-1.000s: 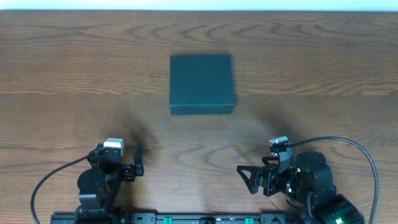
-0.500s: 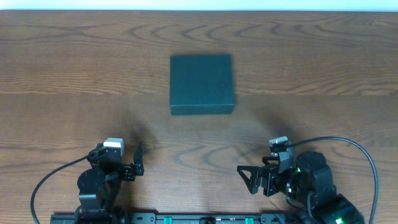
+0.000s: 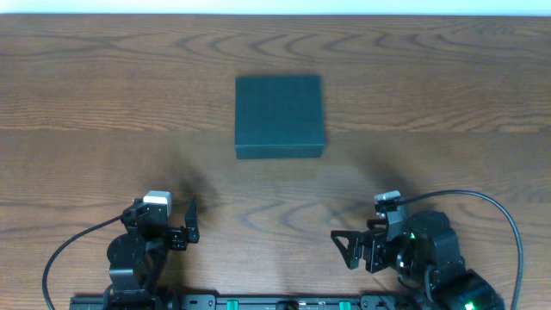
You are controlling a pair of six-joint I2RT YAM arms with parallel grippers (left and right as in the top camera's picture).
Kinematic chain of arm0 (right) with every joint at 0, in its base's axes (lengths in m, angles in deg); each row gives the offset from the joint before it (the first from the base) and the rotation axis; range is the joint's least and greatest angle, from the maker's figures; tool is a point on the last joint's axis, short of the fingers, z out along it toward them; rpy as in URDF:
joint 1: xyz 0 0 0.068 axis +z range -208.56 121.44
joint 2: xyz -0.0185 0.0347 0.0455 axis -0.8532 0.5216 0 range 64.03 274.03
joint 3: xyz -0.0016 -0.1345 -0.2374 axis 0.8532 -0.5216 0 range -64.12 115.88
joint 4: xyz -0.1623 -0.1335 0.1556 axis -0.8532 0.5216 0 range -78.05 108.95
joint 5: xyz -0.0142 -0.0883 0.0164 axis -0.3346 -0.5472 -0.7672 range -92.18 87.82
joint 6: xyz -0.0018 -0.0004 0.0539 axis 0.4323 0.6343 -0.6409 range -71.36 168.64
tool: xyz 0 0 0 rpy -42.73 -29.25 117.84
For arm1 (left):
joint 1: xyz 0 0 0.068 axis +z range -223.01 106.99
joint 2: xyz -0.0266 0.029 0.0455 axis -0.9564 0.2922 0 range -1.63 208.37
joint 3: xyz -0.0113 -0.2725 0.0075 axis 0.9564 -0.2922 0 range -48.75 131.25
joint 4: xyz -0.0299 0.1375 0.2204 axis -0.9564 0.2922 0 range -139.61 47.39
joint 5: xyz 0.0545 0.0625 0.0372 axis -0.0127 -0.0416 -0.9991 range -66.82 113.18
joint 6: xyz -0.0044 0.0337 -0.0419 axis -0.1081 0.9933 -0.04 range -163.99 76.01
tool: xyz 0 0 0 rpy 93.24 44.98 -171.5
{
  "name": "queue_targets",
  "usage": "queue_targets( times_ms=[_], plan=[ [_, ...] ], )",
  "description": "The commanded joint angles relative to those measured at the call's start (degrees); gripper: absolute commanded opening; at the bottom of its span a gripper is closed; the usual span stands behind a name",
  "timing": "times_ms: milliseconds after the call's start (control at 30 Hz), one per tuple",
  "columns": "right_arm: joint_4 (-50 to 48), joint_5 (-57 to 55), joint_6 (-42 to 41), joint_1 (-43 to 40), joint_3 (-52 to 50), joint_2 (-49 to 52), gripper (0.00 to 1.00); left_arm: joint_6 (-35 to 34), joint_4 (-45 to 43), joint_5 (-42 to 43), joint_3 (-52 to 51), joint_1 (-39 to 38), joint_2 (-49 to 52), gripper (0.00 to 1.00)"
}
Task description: Pack container
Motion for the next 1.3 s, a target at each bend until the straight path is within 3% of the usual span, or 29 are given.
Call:
queue_targets(
  times_ms=[0, 167, 400, 1267],
  plan=[
    [0.2, -9.5, 2.2, 1.4, -1.3, -4.5, 0.99, -0.2, -0.3, -0.6, -1.0, -0.2, -0.4, 0.95],
    [0.0, -13.5, 5.7, 0.9, -6.5, -16.1, 0.99, -0.2, -0.3, -0.6, -1.0, -0.2, -0.4, 0.95],
    [-3.2, -14.8, 5.7, 0.9, -15.3, -20.4, 0.99, -0.2, -0.3, -0.6, -1.0, -0.2, -0.4, 0.95],
    [-3.9, -15.0, 7.0, 0.9, -15.4, -23.9, 0.99, -0.2, -0.3, -0.6, -1.0, -0.2, -0.4, 0.95]
  ],
)
